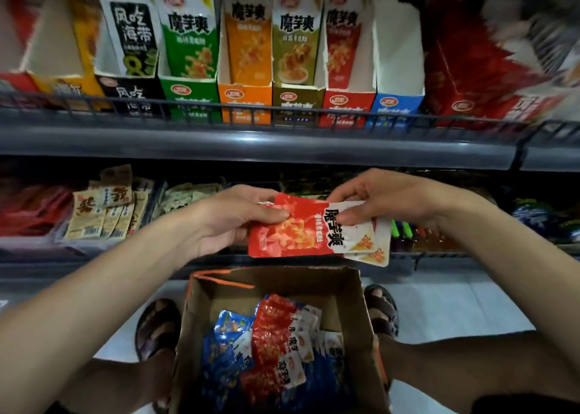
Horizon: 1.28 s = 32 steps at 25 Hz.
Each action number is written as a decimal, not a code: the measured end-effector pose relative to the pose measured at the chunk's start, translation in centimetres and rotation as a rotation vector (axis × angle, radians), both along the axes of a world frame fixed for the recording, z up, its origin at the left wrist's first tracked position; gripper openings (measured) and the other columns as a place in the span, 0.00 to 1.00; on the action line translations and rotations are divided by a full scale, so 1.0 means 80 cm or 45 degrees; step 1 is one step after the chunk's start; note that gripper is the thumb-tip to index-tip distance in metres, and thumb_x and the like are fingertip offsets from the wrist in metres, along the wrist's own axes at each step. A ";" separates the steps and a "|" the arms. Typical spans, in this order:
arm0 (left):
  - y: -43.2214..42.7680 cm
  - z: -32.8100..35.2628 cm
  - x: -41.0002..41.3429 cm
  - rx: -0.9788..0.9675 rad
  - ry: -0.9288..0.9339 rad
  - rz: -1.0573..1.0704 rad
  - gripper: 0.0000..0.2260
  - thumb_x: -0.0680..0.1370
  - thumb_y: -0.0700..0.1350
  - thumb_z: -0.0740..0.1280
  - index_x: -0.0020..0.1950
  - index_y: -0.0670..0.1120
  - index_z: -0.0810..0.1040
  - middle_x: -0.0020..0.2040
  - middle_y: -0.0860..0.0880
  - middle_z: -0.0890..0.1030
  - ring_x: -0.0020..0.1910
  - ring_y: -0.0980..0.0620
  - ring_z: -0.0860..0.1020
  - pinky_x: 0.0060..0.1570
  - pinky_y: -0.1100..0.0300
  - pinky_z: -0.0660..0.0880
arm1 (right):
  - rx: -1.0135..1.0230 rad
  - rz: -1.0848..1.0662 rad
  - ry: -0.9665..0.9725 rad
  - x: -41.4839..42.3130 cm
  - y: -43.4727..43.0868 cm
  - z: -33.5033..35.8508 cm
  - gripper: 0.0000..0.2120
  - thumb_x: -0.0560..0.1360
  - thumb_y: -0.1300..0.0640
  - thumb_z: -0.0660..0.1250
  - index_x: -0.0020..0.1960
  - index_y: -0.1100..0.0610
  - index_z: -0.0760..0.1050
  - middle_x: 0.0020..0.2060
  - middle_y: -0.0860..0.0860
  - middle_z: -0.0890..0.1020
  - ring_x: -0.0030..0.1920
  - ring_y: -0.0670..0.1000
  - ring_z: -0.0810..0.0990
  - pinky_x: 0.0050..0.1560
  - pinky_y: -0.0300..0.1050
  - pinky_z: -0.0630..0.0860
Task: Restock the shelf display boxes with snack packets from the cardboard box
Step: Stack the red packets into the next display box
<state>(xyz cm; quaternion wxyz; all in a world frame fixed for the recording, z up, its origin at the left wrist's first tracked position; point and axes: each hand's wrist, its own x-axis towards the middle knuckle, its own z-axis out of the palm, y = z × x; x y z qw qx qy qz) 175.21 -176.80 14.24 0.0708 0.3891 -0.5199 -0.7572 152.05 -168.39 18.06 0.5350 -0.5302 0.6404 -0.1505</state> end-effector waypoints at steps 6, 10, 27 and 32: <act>-0.010 -0.004 -0.029 0.004 0.026 0.336 0.06 0.78 0.38 0.66 0.53 0.40 0.80 0.43 0.44 0.86 0.37 0.50 0.84 0.34 0.56 0.82 | -0.178 -0.648 -0.259 -0.015 -0.026 -0.012 0.17 0.70 0.62 0.75 0.58 0.59 0.79 0.45 0.57 0.87 0.43 0.52 0.86 0.40 0.43 0.83; -0.011 -0.007 -0.034 -0.049 0.042 0.527 0.06 0.78 0.40 0.66 0.53 0.42 0.80 0.43 0.45 0.86 0.39 0.50 0.85 0.33 0.56 0.80 | -0.220 -0.806 -0.426 -0.001 -0.030 -0.023 0.18 0.68 0.62 0.76 0.56 0.61 0.77 0.46 0.59 0.86 0.46 0.58 0.86 0.45 0.52 0.84; 0.008 0.018 -0.013 0.316 0.137 -0.483 0.17 0.80 0.43 0.64 0.67 0.40 0.70 0.60 0.34 0.79 0.59 0.34 0.79 0.46 0.46 0.81 | -0.725 -0.048 -0.071 0.009 -0.011 0.019 0.10 0.77 0.66 0.67 0.55 0.55 0.75 0.52 0.45 0.78 0.54 0.46 0.80 0.43 0.43 0.81; 0.019 0.013 -0.027 0.020 0.076 -0.215 0.15 0.78 0.45 0.68 0.63 0.43 0.73 0.53 0.41 0.84 0.50 0.44 0.83 0.42 0.52 0.82 | -0.950 -0.372 0.091 0.012 -0.016 0.007 0.14 0.78 0.69 0.63 0.54 0.51 0.75 0.48 0.44 0.79 0.52 0.46 0.80 0.47 0.51 0.82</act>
